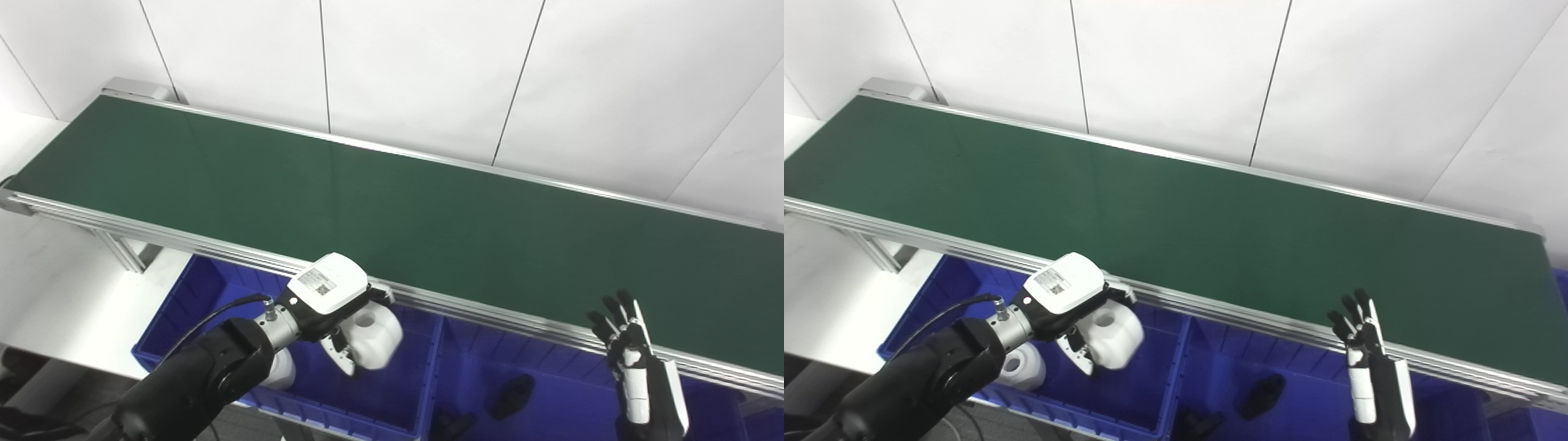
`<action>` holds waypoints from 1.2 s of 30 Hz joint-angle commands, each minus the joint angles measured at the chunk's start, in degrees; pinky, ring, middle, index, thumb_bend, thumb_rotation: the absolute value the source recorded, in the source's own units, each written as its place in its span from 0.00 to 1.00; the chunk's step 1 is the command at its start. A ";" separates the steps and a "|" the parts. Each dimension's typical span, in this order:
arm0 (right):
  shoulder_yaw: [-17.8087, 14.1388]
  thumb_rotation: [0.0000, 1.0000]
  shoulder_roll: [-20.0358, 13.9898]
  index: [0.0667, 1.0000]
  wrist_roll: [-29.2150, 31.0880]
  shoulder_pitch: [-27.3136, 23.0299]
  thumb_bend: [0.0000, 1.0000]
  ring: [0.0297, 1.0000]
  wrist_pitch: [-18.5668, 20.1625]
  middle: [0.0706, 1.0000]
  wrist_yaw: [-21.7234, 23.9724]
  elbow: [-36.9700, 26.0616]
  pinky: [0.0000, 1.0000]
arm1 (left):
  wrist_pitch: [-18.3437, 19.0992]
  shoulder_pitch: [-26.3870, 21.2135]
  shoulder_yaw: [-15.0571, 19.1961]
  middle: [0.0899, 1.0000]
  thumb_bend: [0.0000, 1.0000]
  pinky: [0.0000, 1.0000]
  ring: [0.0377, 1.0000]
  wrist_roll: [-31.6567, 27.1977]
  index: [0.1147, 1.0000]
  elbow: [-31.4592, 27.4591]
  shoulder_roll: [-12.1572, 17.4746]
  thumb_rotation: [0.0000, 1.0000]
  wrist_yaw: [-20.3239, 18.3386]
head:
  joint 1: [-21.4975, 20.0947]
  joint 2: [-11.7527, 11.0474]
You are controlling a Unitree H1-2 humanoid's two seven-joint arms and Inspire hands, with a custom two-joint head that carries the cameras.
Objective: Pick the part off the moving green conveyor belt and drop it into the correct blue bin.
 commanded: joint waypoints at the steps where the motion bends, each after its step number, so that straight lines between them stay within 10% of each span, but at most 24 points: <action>1: 0.03 0.95 0.45 0.99 0.48 -1.20 0.84 0.90 0.19 0.96 0.07 -2.33 0.92 | -0.04 -0.10 0.91 0.94 1.00 0.91 0.92 0.34 0.96 -2.17 0.15 0.56 0.97 | 0.01 0.08; 16: 0.16 0.95 0.38 0.99 -0.31 -1.44 0.85 0.89 -0.28 0.95 -0.20 -2.05 0.93 | -2.67 1.48 3.11 0.93 1.00 0.94 0.91 -3.87 0.98 -8.94 -1.62 0.62 2.71 | -0.87 0.30; 21: 0.78 0.95 1.47 0.99 -0.67 -1.40 0.83 0.90 0.27 0.96 -0.65 -1.95 0.93 | -3.10 4.26 6.11 0.91 0.99 0.92 0.90 -15.83 0.91 -13.33 -6.79 0.62 4.32 | -5.58 0.74; 29: 4.27 0.98 6.56 0.99 -5.88 -1.58 0.82 0.91 -0.31 0.96 -3.53 -0.27 0.92 | 17.82 8.13 19.65 0.99 0.92 1.00 1.00 -57.16 0.99 -13.66 -26.40 0.71 4.42 | -23.38 1.25; 36: 5.56 0.94 11.00 0.97 -9.34 -0.99 0.88 0.92 1.65 0.95 -7.03 -0.79 0.92 | 10.31 7.99 20.83 1.00 0.94 1.00 1.00 -58.85 1.00 -4.41 -22.01 0.77 -1.38 | -29.95 0.80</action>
